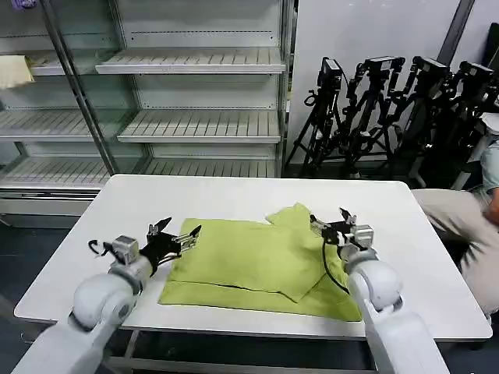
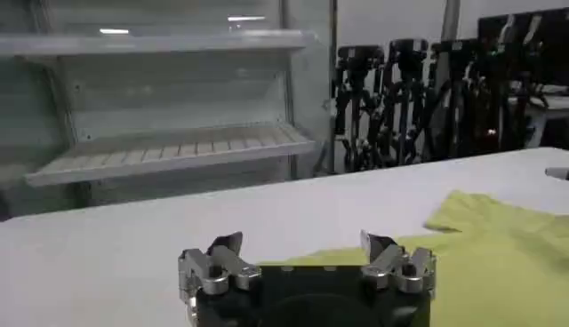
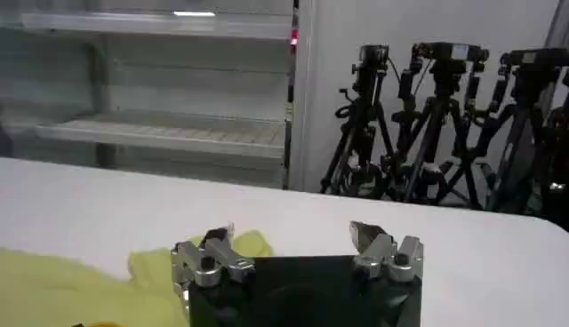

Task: Fold and organize the clothes.

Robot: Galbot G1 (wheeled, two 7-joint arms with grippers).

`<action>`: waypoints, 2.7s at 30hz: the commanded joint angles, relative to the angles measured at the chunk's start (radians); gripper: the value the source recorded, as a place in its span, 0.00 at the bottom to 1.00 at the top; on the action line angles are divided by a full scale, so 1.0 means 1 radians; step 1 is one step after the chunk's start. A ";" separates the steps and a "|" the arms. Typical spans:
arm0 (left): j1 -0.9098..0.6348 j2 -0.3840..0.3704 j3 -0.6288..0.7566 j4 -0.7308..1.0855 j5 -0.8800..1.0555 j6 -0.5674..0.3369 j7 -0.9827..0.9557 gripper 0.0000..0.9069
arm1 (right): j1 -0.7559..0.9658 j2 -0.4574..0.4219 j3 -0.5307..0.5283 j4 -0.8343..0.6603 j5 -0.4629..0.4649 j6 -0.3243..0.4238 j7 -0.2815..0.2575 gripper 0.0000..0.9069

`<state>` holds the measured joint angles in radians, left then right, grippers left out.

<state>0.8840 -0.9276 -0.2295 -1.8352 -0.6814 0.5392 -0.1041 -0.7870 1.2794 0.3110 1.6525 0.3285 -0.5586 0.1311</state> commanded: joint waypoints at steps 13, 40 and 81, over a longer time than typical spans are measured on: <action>-0.298 -0.062 0.148 0.436 0.045 0.037 0.085 1.00 | 0.215 0.096 -0.058 -0.342 -0.011 0.013 -0.002 1.00; -0.230 -0.056 0.125 0.399 0.083 0.038 0.119 0.01 | 0.211 0.109 -0.054 -0.383 0.065 -0.019 -0.043 0.00; 0.097 0.015 -0.070 0.025 0.017 -0.006 0.087 0.02 | -0.155 -0.055 0.002 0.171 0.103 0.067 -0.074 0.00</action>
<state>0.8115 -0.9225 -0.2093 -1.6788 -0.6598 0.5536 -0.0157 -0.8072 1.2545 0.2894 1.6629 0.4237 -0.4978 0.0577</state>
